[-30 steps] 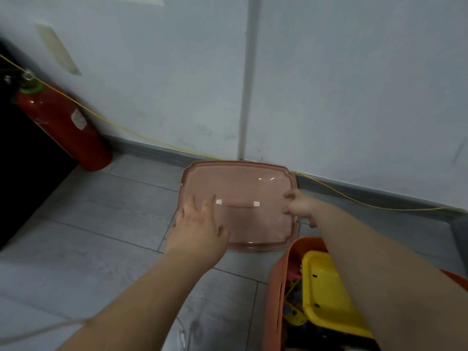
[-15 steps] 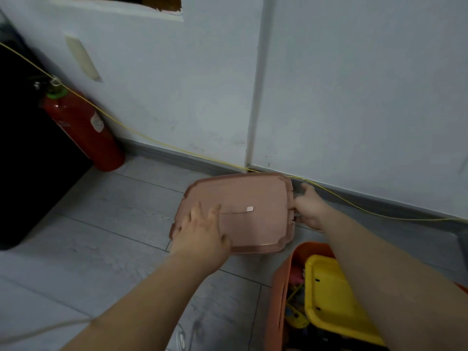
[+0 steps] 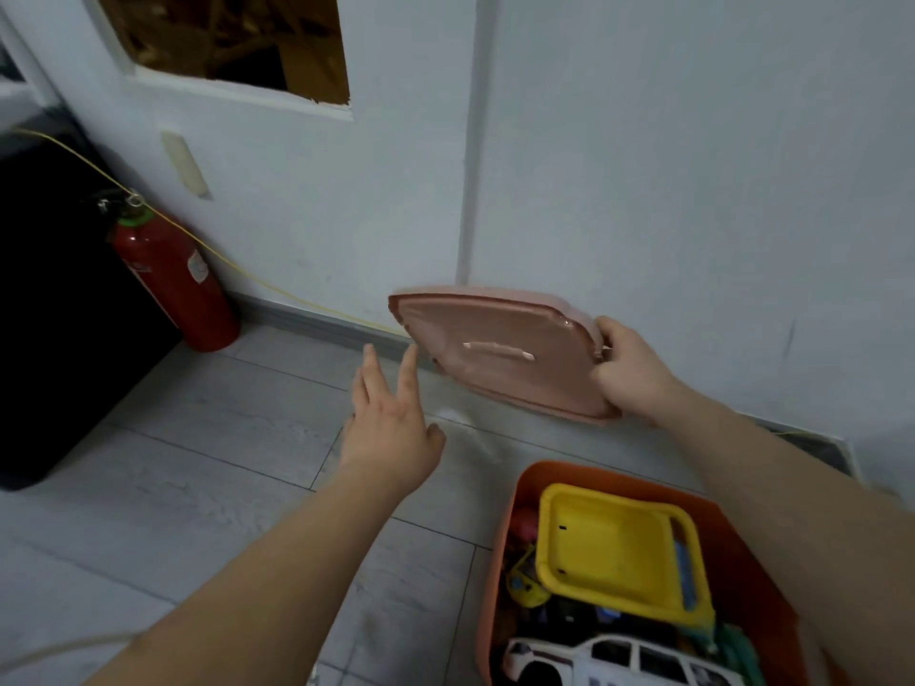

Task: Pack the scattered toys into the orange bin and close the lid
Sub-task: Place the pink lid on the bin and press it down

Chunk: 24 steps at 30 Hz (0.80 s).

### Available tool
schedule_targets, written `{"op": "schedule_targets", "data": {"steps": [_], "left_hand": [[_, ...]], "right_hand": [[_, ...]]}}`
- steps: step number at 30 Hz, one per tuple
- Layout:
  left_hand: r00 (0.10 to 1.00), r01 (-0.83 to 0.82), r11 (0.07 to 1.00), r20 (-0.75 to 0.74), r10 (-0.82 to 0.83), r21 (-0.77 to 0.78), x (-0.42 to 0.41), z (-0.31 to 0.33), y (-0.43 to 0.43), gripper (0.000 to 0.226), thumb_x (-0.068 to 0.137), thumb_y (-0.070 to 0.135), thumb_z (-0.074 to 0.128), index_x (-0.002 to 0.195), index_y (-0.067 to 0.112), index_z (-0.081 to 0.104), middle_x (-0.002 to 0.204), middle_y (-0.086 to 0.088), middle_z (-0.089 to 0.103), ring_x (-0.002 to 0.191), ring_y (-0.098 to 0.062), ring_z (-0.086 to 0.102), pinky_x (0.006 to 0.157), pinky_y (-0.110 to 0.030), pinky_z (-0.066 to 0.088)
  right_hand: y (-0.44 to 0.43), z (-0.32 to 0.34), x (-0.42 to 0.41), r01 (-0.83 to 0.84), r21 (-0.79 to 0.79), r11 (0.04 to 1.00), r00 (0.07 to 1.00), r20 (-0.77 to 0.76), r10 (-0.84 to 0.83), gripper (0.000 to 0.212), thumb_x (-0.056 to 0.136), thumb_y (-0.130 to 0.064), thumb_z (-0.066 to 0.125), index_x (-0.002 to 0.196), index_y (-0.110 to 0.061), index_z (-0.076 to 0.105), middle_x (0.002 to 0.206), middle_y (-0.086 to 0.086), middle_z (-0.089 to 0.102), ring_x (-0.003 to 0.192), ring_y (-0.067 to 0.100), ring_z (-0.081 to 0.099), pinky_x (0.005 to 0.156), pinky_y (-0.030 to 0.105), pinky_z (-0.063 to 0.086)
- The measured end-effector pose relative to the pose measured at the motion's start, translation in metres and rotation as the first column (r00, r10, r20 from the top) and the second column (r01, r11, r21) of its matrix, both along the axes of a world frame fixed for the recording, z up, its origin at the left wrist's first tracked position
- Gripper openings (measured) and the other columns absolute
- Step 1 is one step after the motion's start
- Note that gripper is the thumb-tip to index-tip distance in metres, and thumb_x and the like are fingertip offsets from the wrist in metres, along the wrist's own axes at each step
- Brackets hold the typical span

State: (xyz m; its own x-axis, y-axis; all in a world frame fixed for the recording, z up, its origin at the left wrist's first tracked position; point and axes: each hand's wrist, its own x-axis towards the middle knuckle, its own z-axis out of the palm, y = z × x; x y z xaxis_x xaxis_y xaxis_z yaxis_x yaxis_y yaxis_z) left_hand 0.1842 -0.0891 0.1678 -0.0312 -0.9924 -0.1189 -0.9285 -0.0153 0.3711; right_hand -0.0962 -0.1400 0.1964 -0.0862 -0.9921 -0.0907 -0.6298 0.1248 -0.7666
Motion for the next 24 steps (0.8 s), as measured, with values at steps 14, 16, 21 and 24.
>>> {"op": "schedule_targets", "data": {"steps": [14, 16, 21, 24], "left_hand": [[0.953, 0.302, 0.924, 0.095, -0.287, -0.235, -0.048, 0.033, 0.019, 0.079, 0.087, 0.032, 0.065, 0.154, 0.034, 0.023, 0.160, -0.003, 0.028, 0.148, -0.032, 0.020, 0.118, -0.057, 0.019], [0.916, 0.400, 0.895, 0.069, -0.395, -0.196, -0.053, 0.033, 0.021, 0.064, 0.092, 0.030, 0.062, 0.150, 0.037, 0.036, 0.146, 0.002, 0.051, 0.132, -0.029, 0.049, 0.106, -0.047, 0.040], [0.815, 0.572, 0.807, 0.209, -0.540, -0.145, -0.069, 0.037, 0.039, 0.046, 0.096, 0.037, 0.052, 0.142, 0.044, 0.047, 0.132, 0.009, 0.063, 0.116, -0.024, 0.061, 0.084, -0.039, 0.054], [0.730, 0.659, 0.745, 0.327, -0.600, -0.105, -0.085, 0.041, 0.054, 0.051, 0.095, 0.041, 0.049, 0.145, 0.047, 0.039, 0.134, 0.014, 0.060, 0.117, -0.018, 0.060, 0.080, -0.034, 0.053]], "right_hand": [[0.133, 0.030, -0.104, -0.015, -0.267, 0.963, 0.992, -0.121, -0.018, 0.024, 0.066, -0.004, 0.046, 0.064, -0.027, 0.043, 0.064, -0.003, 0.047, 0.064, 0.001, 0.048, 0.054, 0.019, 0.029], [0.149, 0.027, -0.119, -0.034, -0.267, 0.963, 0.991, -0.134, -0.002, 0.028, 0.069, 0.003, 0.048, 0.066, -0.026, 0.045, 0.066, -0.003, 0.049, 0.066, 0.002, 0.049, 0.057, 0.022, 0.032], [0.179, 0.032, -0.150, -0.155, -0.128, 0.979, 0.959, -0.257, 0.119, 0.023, 0.070, -0.009, 0.070, 0.077, -0.025, 0.056, 0.083, -0.006, 0.059, 0.082, 0.006, 0.056, 0.071, 0.033, 0.041], [0.199, 0.039, -0.161, -0.203, 0.049, 0.978, 0.956, -0.208, 0.209, 0.029, 0.074, -0.048, 0.078, 0.096, -0.033, 0.065, 0.104, -0.017, 0.064, 0.103, -0.003, 0.057, 0.089, 0.020, 0.043]]}}
